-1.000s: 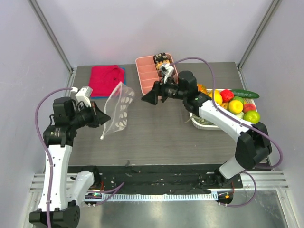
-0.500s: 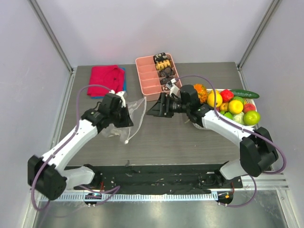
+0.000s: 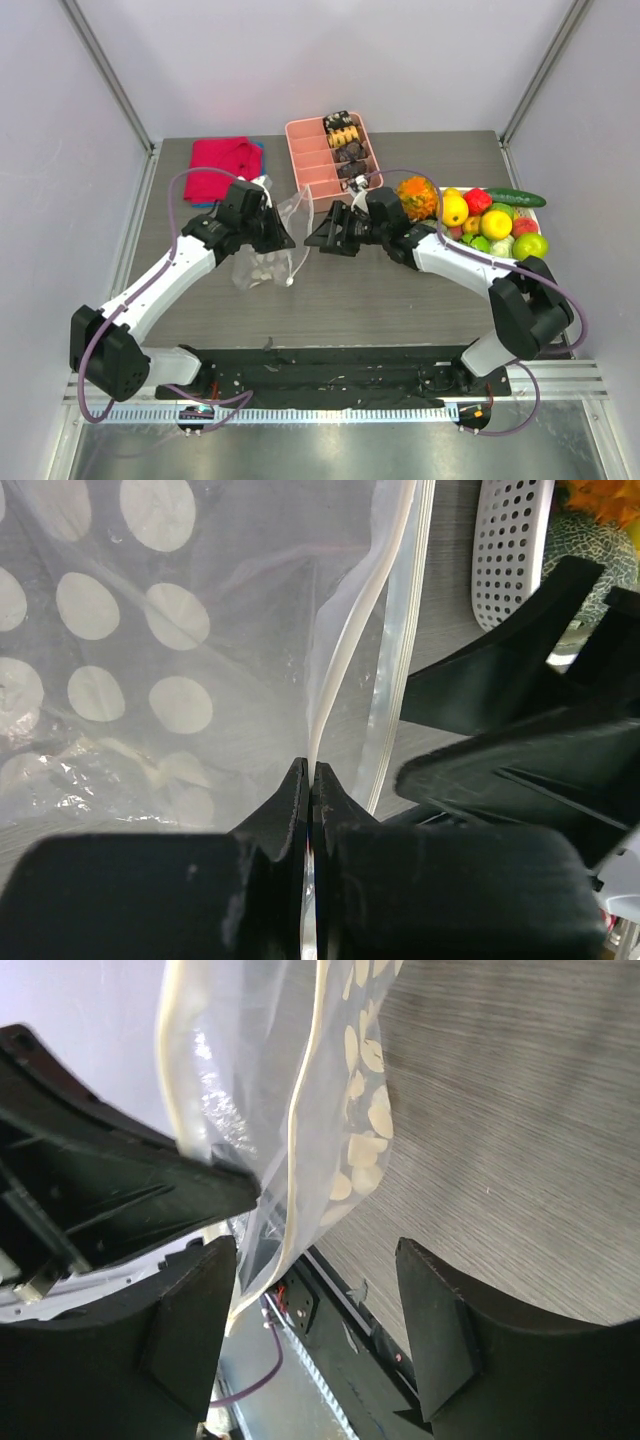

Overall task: Place the food in the zip-top bag and seal the zipper
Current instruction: Open the zipper of the food storage bag, then pick up the fake fruit from the bin.

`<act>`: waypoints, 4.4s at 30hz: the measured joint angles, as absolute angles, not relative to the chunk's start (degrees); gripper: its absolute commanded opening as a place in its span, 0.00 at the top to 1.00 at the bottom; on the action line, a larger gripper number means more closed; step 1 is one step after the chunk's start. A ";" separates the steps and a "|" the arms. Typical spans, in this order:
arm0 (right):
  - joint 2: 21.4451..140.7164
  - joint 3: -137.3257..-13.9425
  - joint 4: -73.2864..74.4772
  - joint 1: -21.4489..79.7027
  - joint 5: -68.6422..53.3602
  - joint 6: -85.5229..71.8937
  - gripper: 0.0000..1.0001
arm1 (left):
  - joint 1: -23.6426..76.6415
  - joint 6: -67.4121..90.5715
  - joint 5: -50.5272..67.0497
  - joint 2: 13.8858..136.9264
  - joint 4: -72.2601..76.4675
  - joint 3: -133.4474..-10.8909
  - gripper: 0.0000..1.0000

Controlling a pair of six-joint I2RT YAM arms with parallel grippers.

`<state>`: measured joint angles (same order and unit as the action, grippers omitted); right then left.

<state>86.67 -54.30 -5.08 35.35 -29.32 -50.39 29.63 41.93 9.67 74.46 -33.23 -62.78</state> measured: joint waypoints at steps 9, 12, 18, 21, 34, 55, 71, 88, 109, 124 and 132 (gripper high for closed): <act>91.29 -56.21 -5.61 37.52 -27.64 -49.78 0.99 | 29.63 43.07 10.00 74.02 -33.45 -62.78 0.75; 91.26 -57.43 -4.01 37.56 -27.51 -46.78 0.99 | 29.52 42.02 9.08 71.96 -34.39 -62.78 0.57; 89.52 -57.67 -0.97 39.00 -27.46 -40.99 0.99 | 29.45 39.92 5.50 68.62 -36.47 -63.96 0.44; 87.70 -57.65 -0.80 40.80 -27.53 -39.24 0.99 | 29.43 39.75 5.13 69.41 -37.19 -65.41 0.41; 86.06 -57.93 -0.78 42.81 -27.81 -37.12 0.99 | 30.98 39.68 7.11 72.14 -36.80 -65.78 0.46; 84.29 -54.22 5.23 32.32 -27.64 -35.86 0.99 | 21.04 31.62 12.01 71.96 -46.68 -66.57 1.00; 77.19 -60.05 17.04 29.71 -32.16 -19.75 0.04 | 17.06 31.75 22.33 72.64 -50.26 -70.04 1.00; 65.17 -69.58 47.37 9.04 -27.22 25.10 0.30 | 17.10 33.04 23.62 74.85 -47.83 -69.32 1.00; 67.64 -52.23 42.15 9.54 -22.39 49.91 0.52 | 17.23 33.04 23.64 74.61 -46.89 -68.25 0.99; 68.51 -50.02 34.72 10.00 -20.97 50.74 0.64 | 17.23 33.04 23.62 74.61 -46.46 -67.22 1.00; 69.08 -48.80 34.04 10.44 -21.54 50.83 0.99 | 17.23 33.01 23.62 74.61 -46.44 -67.22 1.00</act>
<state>69.08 -48.80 34.04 10.44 -21.54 50.83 17.23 33.01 23.62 74.61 -46.44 -67.22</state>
